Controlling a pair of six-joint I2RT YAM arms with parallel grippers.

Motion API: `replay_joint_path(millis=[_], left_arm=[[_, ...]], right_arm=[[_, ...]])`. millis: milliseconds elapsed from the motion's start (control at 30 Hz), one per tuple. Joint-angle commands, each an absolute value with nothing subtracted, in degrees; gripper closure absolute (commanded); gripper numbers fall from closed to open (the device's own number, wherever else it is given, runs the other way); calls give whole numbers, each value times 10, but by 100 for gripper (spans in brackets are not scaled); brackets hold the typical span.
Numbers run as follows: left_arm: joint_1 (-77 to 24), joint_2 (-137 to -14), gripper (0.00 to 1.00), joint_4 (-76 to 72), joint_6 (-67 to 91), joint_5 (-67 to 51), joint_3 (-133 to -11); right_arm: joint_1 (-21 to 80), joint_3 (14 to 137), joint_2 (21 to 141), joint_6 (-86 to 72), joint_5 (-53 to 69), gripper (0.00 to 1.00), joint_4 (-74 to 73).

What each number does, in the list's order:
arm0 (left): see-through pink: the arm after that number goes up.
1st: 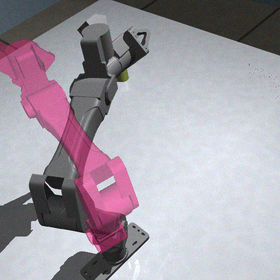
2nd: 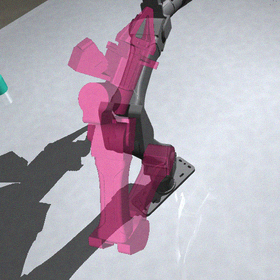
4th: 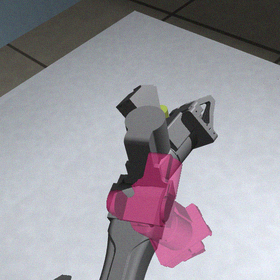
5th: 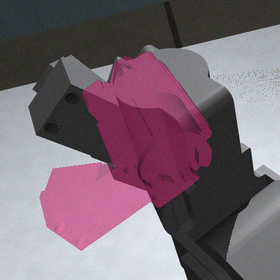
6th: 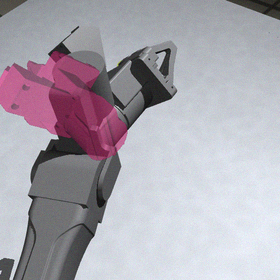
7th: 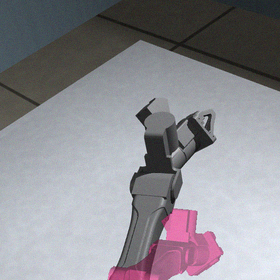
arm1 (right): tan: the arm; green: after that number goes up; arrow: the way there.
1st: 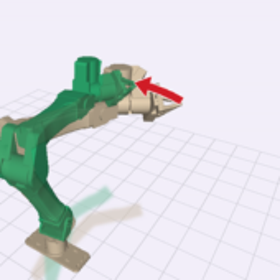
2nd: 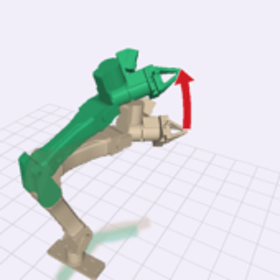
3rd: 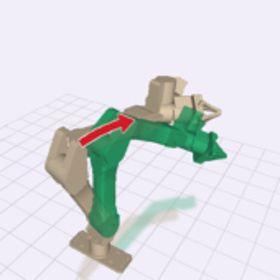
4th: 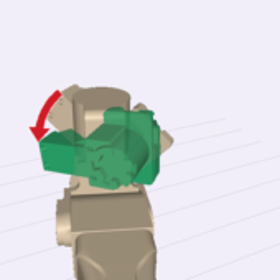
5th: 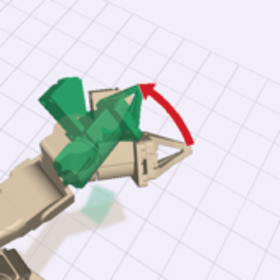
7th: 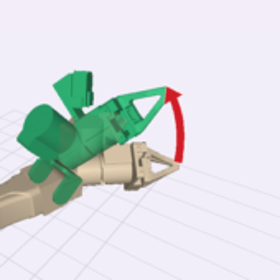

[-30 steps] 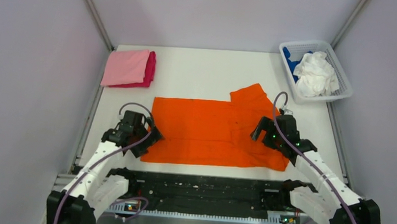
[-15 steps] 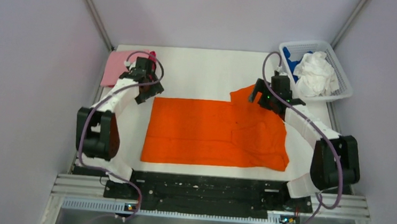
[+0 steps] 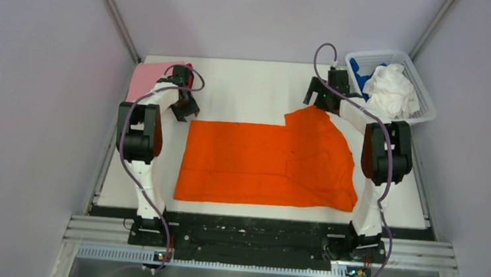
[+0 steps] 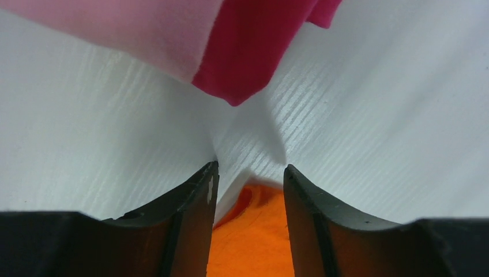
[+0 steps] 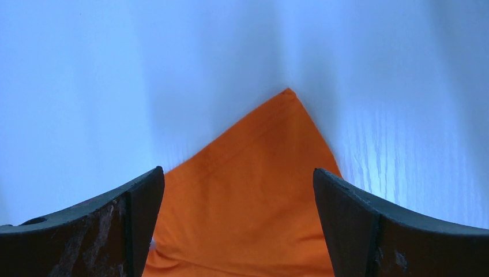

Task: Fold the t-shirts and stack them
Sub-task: Grab the side of the flattened tshirt furthest away from the robot with both arms

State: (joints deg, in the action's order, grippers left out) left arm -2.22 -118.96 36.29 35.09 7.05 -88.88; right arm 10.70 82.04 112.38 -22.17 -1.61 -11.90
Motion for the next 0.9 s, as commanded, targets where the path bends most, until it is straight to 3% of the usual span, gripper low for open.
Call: replay_joint_path(millis=[0,167,300,667,867], left_arm=[[-24,-1192,53,360,351,33,-894],[-26,-1177,69,345,353,15,-847],[-28,-1154,100,324,345,-26,-807],[-28,-1104,100,304,335,-48,-793],[-28,-1083,100,309,328,-42,-781]], right_arm=[[103,885,1175,-213,-27,2,-120],[103,949,1232,-213,-37,2,-135],[104,981,1257,-192,-51,2,-151],[132,963,1284,-159,-116,20,-180],[139,946,1286,-155,-123,38,-179]])
